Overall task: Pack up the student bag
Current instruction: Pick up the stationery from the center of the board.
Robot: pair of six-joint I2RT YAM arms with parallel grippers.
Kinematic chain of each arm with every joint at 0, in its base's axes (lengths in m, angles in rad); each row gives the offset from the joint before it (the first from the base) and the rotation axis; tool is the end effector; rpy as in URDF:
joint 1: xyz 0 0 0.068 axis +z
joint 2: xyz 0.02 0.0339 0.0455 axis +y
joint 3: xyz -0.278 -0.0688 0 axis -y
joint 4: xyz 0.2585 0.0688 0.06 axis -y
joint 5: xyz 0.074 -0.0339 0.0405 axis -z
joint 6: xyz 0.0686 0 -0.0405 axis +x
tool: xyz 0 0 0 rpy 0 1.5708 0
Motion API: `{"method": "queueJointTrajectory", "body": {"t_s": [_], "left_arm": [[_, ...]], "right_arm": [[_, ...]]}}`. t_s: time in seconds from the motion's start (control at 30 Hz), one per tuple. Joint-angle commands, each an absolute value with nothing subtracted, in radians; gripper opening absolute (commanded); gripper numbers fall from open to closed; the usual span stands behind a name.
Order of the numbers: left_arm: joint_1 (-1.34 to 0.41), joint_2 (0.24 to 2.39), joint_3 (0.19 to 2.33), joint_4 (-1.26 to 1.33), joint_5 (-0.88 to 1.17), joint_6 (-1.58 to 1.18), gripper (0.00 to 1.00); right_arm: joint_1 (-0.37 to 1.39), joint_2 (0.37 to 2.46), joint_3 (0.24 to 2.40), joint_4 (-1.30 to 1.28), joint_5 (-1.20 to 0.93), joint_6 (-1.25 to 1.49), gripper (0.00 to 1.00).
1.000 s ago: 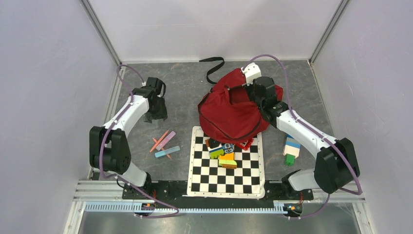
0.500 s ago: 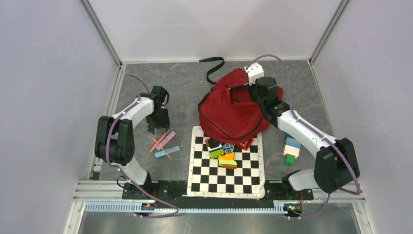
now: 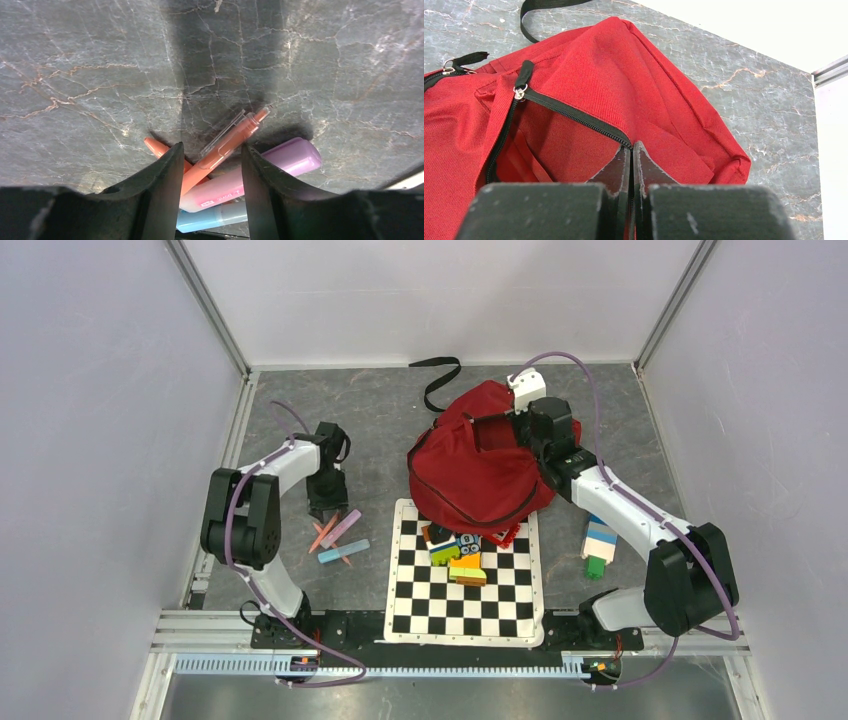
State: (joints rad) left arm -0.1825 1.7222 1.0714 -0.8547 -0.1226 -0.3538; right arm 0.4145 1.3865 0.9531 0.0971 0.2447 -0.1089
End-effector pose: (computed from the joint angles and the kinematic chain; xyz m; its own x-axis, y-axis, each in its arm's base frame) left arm 0.3095 -0.0486 0.1377 -0.9802 -0.1688 -0.1035 -0.1784 0.9797 0.0919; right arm 0.3376 0.1304 0.2863 -0.2805 -0.2386 -0.9297 -0.2132 0.9599 -0.1821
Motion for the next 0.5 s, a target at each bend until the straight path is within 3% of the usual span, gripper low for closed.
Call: {"method": "queueJointTrajectory", "body": {"t_s": [0.0, 0.17, 0.47], "left_arm": [[-0.180, 1.752, 1.090, -0.833, -0.109, -0.317, 0.51], [-0.181, 1.777, 1.113, -0.830, -0.118, -0.307, 0.44], [-0.181, 1.773, 1.128, -0.832, -0.138, -0.299, 0.18]], "right_arm": [[0.402, 1.349, 0.955, 0.153, 0.257, -0.095, 0.00], [0.399, 1.345, 0.953, 0.153, 0.257, -0.095, 0.00], [0.393, 1.343, 0.954, 0.154, 0.260, -0.094, 0.00]]}}
